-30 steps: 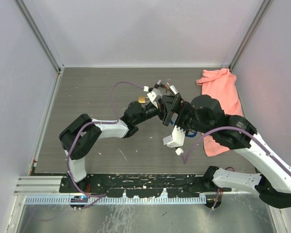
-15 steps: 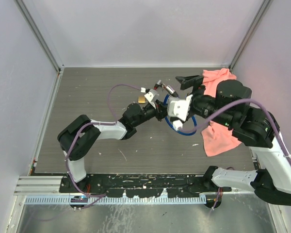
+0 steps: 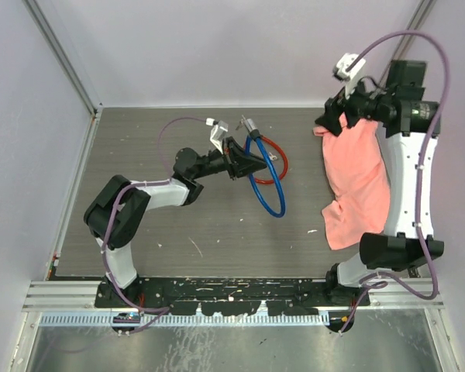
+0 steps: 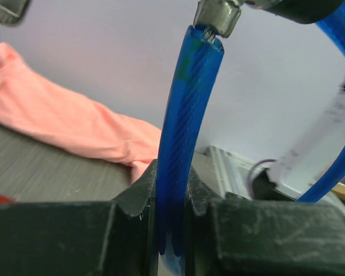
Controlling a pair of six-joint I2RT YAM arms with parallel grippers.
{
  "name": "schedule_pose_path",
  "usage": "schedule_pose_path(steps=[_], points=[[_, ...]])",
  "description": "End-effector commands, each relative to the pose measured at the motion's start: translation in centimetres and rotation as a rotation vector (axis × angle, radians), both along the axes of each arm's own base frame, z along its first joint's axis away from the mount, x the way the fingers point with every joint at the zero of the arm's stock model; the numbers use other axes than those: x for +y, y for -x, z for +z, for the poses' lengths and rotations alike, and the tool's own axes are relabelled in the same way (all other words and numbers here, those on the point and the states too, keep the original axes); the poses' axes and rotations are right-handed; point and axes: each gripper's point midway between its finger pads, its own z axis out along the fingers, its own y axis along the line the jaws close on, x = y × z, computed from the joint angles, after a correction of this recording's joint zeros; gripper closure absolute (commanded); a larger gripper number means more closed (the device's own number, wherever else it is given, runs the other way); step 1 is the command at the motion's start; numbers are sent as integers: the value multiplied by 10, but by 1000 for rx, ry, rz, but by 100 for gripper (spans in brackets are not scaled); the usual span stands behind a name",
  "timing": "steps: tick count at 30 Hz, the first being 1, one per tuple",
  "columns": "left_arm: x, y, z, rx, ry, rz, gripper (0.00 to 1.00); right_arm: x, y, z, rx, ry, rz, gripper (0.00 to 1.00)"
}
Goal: Lock with the key
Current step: Lock the lock.
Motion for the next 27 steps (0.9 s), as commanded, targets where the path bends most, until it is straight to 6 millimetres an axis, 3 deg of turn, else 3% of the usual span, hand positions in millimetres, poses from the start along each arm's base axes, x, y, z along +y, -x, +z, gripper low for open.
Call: schedule_pose_path(steps=[1,5,7,14,18,27], points=[[4,49,61,-120,76,-291,100,45,44,-45,125,-145,343,21],[5,65,74,-89,40,-426,100,70,62,-41,37,-308,461,11],[6,68,81,-83,36,-452,100,78,67,-34,31,-393,485,10],[7,72,108,-40,38,-520,100,96,92,0,52,-525,562,16],[4,72,118,-13,49,-537,100,112,108,8,103,-575,597,18],[-9,89,136,-11,73,-598,100,121,107,20,108,-729,597,24]])
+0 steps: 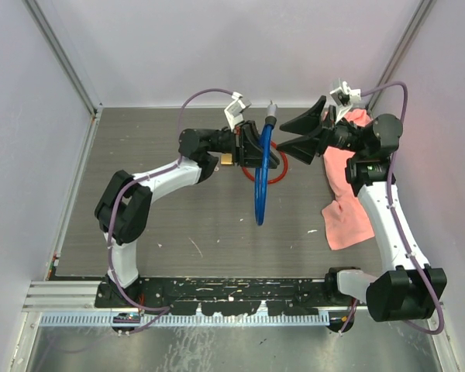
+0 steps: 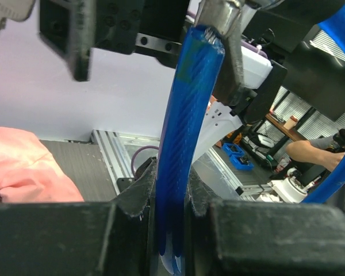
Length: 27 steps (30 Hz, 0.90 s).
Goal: Lock with the key
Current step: Lock the lock.
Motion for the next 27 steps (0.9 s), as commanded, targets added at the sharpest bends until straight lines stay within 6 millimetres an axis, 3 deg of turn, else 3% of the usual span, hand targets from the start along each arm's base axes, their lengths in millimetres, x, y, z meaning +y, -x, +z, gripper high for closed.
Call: schedule_pose_path(steps=[1,11,21,23,27], points=[[-1,21,35,-54,88,-34,100,6,8,29,-65,-77,8,24],[-9,26,42,-35,100,-58,100,23,22,28,-52,-116,76,34],[-11,25,46,-21,112,-56,100,25,30,32,-69,-164,98,82],[-12,24,46,-14,115,-52,100,25,29,35,-77,-168,96,97],[-9,18,49,8,130,-23,93,24,29,40,-87,-182,84,99]])
